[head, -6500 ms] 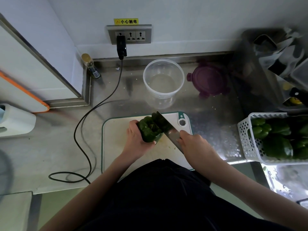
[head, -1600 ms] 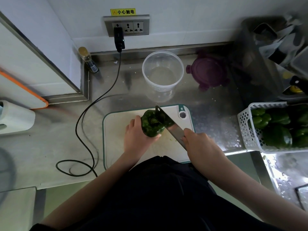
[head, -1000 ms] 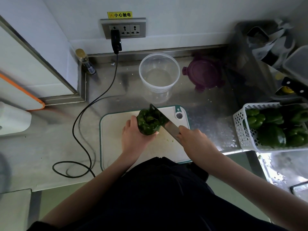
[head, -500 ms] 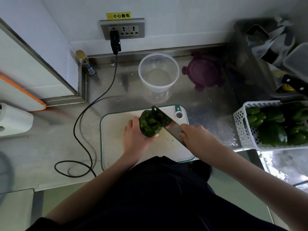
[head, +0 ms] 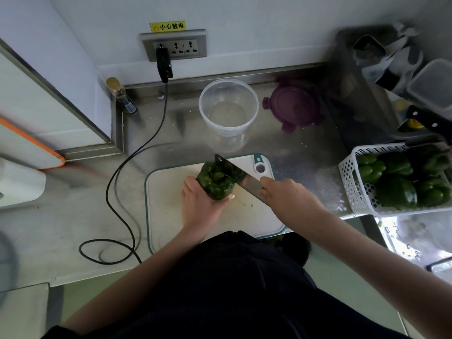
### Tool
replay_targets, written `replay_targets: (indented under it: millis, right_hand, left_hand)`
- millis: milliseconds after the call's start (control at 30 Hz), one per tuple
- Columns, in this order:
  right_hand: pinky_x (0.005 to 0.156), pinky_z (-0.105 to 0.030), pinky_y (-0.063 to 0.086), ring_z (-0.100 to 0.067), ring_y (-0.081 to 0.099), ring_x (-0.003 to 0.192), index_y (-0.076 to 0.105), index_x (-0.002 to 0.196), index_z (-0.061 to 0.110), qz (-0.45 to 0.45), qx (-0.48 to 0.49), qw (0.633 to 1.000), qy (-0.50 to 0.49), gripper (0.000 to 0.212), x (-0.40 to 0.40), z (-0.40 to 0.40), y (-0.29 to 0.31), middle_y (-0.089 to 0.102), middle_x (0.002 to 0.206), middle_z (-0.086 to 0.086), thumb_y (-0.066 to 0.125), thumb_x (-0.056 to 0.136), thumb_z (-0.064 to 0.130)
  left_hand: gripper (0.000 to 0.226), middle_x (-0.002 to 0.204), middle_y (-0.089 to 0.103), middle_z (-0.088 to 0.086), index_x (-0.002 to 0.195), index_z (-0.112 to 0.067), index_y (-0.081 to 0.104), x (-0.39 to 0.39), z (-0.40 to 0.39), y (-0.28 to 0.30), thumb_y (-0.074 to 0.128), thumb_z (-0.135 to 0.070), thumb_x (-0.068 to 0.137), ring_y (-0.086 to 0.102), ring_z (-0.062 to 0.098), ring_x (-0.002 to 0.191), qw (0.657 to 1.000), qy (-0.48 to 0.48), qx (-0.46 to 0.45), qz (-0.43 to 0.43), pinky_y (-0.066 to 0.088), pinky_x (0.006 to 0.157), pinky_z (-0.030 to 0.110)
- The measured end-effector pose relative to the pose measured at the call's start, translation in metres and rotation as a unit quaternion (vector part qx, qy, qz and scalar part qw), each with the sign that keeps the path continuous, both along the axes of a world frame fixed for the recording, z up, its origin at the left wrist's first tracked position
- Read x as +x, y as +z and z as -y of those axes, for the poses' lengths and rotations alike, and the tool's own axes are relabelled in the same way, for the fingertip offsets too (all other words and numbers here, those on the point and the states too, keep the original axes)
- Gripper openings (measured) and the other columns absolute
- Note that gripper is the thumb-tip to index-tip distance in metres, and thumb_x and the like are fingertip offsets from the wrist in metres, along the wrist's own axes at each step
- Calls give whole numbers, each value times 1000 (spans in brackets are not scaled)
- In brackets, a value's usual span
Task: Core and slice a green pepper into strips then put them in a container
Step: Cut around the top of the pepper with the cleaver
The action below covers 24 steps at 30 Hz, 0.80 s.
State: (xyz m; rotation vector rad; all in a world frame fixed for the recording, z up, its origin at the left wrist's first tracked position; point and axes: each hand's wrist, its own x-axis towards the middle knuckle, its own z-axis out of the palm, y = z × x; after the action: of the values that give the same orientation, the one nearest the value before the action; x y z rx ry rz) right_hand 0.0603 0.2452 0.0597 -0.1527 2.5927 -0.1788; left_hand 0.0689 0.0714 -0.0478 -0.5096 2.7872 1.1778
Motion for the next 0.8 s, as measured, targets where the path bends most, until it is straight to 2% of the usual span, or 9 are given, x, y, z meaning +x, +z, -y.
replay_targets:
  millis: [167,267,367,433,467,533,600,667,800]
  right_hand:
    - [42,-27,23,-13,31,47,35,98,26,-52,77,993,69,11,-1,3,15,34,61,4,39,101,16]
    - [43,-28,28,-14,33,46,39,105,24,-69,94,987,109,5,-1,3,19,36,60,4,38,102,21]
    - [52,-31,37,-15,35,48,41,105,25,-62,100,984,135,7,-5,-1,25,36,61,4,34,104,26]
    - [53,-31,39,-15,34,49,41,106,26,-62,103,981,149,9,-8,-4,28,34,61,5,33,104,28]
    - [54,-31,39,-15,36,50,42,107,25,-65,99,982,150,9,-9,-5,30,35,61,6,34,104,27]
    - [55,-32,41,-19,43,55,45,105,22,-59,87,984,143,12,-11,-7,34,37,62,5,34,103,26]
    - [61,-35,46,-22,52,64,47,100,20,-38,71,989,123,18,-13,-9,39,42,66,4,32,103,29]
    - [63,-35,48,-23,53,67,45,94,20,-32,67,991,107,19,-11,-9,44,43,68,3,32,103,30]
    - [55,-31,34,-16,38,52,33,86,29,-92,76,990,69,17,-2,-8,58,36,62,5,37,101,22]
  left_hand:
    - [80,101,38,6,102,-4,34,7,5,-3,84,-48,58,45,29,104,999,-36,3,5,41,80,36]
    - [82,103,45,9,102,-2,37,10,13,-5,85,-49,55,47,31,104,998,-53,-15,13,43,81,39]
    - [101,119,46,10,123,-2,38,3,24,-7,89,-46,48,42,32,113,994,-106,-28,-11,40,93,42]
    - [121,139,35,5,142,-8,23,-8,31,-5,92,-38,47,31,26,126,986,-166,36,1,29,106,39]
    - [123,143,33,2,144,-12,21,-14,33,-4,93,-32,47,31,22,130,978,-191,83,17,27,108,36]
    - [108,134,46,-3,135,-21,32,-22,34,-5,93,-20,46,45,18,124,965,-202,164,43,39,104,32]
    - [98,120,52,-4,123,-28,37,-22,31,-7,93,-13,44,53,15,112,964,-179,191,39,46,97,33]
    - [96,119,48,-4,119,-30,38,-20,22,-11,93,-15,43,49,15,110,970,-161,180,19,43,95,31]
    - [95,113,33,-7,112,-32,32,-16,8,-18,88,-33,36,43,17,110,980,-103,172,-10,40,97,33]
